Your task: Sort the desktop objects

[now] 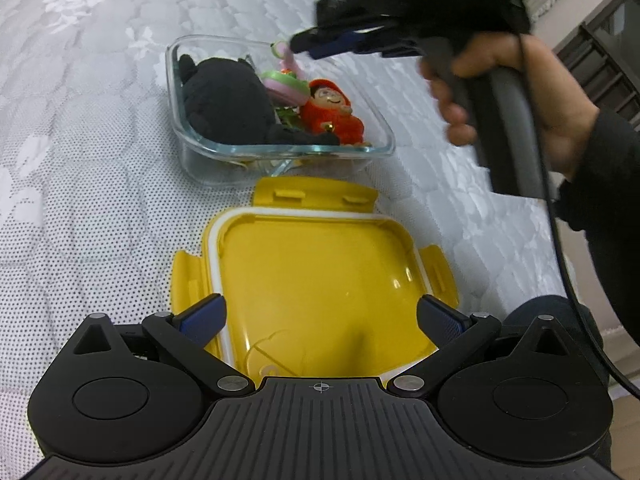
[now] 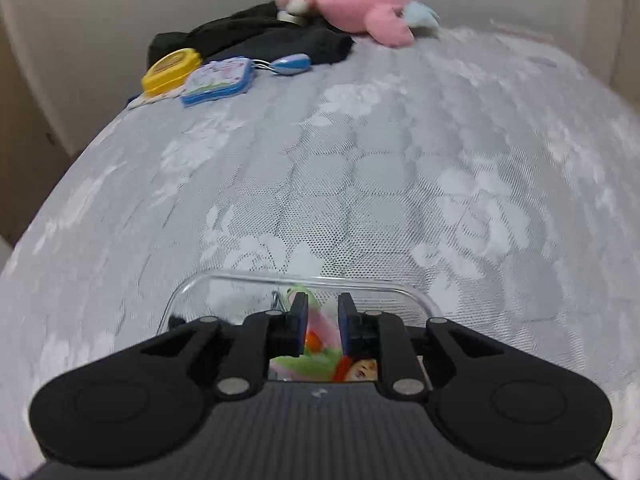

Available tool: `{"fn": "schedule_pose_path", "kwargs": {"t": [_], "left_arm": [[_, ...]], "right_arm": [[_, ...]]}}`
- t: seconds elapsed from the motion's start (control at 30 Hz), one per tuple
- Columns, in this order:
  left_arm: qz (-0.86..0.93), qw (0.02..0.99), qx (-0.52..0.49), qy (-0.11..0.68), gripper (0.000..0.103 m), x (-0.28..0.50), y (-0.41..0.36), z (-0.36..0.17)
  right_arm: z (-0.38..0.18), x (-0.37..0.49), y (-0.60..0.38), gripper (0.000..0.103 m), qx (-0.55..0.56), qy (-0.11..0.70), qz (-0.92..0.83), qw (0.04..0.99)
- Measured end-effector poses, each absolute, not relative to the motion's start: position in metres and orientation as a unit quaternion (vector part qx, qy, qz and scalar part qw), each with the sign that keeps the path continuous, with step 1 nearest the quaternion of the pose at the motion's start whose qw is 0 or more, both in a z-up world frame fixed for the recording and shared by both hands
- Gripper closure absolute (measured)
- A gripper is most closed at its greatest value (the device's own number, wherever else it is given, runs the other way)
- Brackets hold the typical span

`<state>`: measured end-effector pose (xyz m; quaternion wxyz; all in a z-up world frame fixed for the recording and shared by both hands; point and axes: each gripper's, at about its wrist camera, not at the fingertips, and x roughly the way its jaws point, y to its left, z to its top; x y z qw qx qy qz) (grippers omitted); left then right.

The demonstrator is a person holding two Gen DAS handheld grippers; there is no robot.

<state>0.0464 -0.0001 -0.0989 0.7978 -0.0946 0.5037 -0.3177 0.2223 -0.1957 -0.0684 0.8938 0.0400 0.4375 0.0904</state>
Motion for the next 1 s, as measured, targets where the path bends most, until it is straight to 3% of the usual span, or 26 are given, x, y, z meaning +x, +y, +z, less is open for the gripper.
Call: {"fn": "schedule_pose_path", "kwargs": {"t": [0.07,0.13,0.23,0.27,0.33,0.53,0.6,0.67,0.77,1.0], "left_arm": [[-0.316,0.798,-0.096,0.504,0.000,0.047,0.000,-0.100],[-0.315,0.798,-0.098,0.504,0.000,0.047,0.001,-0.100],[-0.318,0.798,-0.098,0.502,0.000,0.047,0.000,-0.099],[-0.319,0.798,-0.096,0.502,0.000,0.046,0.000,-0.098],[-0.320,0.799,-0.094,0.501,0.000,0.045,-0.001,-0.098],[-0.317,0.800,-0.091,0.500,0.000,0.044,0.000,-0.098],[-0.319,0.801,-0.092,0.498,0.000,0.044,0.001,-0.097],[-0.321,0.803,-0.094,0.494,0.000,0.043,0.001,-0.096],[-0.331,0.801,-0.120,0.484,0.000,0.045,0.007,-0.092],[-0.317,0.793,-0.150,0.499,0.000,0.052,0.015,-0.097]], "right_arm": [[-0.077,0.226,-0.192,0.073,0.044,0.452,0.084,0.887],[-0.080,0.221,-0.189,0.073,0.022,0.457,0.082,0.886],[-0.077,0.204,-0.187,0.078,-0.019,0.460,0.104,0.881],[-0.075,0.199,-0.187,0.085,-0.022,0.469,0.113,0.876],[-0.078,0.193,-0.185,0.090,-0.036,0.492,0.124,0.861],[-0.085,0.178,-0.173,0.091,-0.086,0.507,0.124,0.849],[-0.072,0.181,-0.182,0.085,-0.032,0.494,0.123,0.860],[-0.057,0.186,-0.190,0.073,0.003,0.469,0.115,0.876],[-0.045,0.197,-0.190,0.060,-0.017,0.440,0.109,0.891],[-0.075,0.223,-0.168,0.059,-0.070,0.452,0.099,0.884]]}}
